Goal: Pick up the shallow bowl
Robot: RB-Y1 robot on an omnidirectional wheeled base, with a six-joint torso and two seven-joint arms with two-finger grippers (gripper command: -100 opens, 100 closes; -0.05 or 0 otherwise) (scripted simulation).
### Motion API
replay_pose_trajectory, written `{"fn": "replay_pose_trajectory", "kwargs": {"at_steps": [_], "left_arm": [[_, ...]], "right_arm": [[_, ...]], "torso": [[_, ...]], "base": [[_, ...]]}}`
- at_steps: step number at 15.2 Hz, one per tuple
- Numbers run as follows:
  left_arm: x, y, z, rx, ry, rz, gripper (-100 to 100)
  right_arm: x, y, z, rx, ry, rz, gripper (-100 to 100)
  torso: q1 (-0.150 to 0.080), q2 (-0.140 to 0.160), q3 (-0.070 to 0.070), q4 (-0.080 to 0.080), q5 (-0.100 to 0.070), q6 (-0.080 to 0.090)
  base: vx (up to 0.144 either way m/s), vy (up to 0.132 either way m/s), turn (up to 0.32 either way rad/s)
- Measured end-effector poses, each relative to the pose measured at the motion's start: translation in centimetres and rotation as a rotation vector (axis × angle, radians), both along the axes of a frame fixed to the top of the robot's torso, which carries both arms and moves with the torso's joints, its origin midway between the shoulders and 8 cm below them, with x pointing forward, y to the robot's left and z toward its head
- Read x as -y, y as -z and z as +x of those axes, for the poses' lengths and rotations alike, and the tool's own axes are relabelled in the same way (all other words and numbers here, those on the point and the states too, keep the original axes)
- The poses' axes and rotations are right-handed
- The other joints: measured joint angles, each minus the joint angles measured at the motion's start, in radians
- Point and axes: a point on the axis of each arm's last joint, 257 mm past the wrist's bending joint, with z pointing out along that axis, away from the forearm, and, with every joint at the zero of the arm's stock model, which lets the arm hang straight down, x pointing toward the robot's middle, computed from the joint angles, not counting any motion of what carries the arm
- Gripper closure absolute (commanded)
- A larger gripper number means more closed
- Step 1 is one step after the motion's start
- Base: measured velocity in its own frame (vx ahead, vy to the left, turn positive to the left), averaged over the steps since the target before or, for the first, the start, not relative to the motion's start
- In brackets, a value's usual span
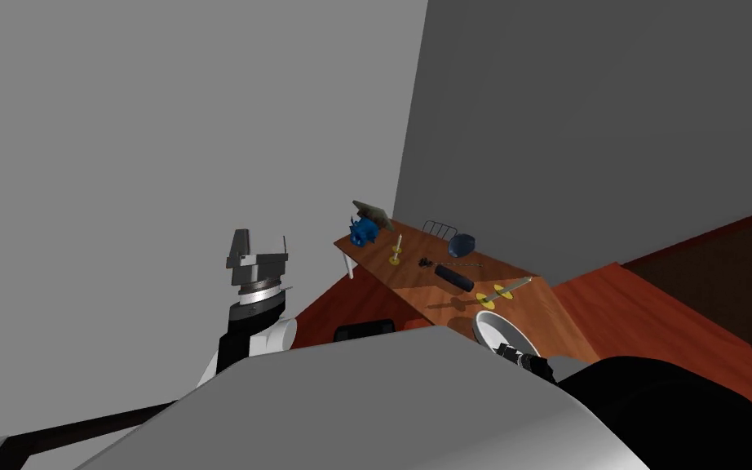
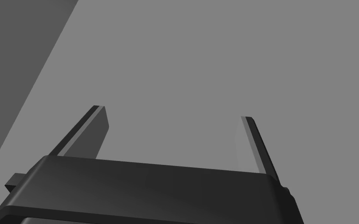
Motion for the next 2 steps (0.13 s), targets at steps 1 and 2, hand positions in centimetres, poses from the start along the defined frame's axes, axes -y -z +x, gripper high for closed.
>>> {"fn": "replay_pose_trajectory", "kwargs": {"at_steps": [1, 2], "left_arm": [[0.00, 0.00, 0.00, 0.000, 0.000, 0.000, 0], [0.00, 0.00, 0.00, 0.000, 0.000, 0.000, 0]], "right_arm": [[0.19, -0.45, 0.23, -0.001, -0.006, -0.002, 100], [0.36, -0.85, 0.43, -0.002, -0.010, -0.003, 100]], "torso": [[0.002, 0.000, 0.000, 0.000, 0.001, 0.000], [0.003, 0.000, 0.000, 0.000, 0.001, -0.001]], "base": [[-0.009, 0.050, -0.073], [-0.006, 0.029, -0.027]]}}
